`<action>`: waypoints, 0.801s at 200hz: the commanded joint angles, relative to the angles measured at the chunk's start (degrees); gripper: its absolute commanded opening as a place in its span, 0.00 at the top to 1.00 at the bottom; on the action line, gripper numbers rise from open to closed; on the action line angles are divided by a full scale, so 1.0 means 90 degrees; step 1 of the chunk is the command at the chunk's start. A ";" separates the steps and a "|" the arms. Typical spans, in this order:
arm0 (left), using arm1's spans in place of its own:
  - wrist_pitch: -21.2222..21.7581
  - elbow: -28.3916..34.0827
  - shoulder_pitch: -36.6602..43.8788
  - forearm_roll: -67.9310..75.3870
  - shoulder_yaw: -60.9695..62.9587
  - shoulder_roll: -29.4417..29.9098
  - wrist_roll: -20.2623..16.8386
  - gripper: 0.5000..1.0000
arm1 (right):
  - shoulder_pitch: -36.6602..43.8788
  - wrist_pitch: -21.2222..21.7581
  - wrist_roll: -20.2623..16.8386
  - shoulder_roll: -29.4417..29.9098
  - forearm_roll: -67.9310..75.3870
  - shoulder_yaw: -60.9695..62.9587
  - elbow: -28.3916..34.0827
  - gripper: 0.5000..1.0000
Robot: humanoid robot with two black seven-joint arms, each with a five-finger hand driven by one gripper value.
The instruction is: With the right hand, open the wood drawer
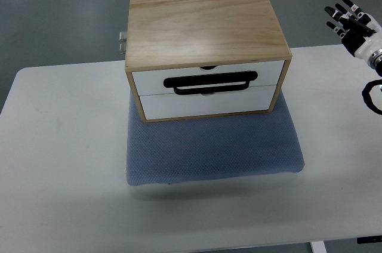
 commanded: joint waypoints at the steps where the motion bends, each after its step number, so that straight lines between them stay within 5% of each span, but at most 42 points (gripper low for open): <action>1: 0.0000 0.0000 0.0000 0.0000 0.0000 0.0000 0.0005 0.00 | 0.0052 0.0026 -0.0011 -0.0155 0.0007 -0.0046 0.0024 0.11; 73: 0.0000 0.0000 0.0000 0.0000 0.0000 0.0000 0.0005 0.00 | 0.0824 0.0456 -0.0098 -0.0712 -0.0071 -0.0212 0.0122 0.11; 160: 0.0000 0.0000 0.0000 0.0000 0.0000 0.0000 0.0005 0.00 | 0.2699 0.1110 -0.0050 -0.1767 -0.0022 -0.3131 0.1099 0.11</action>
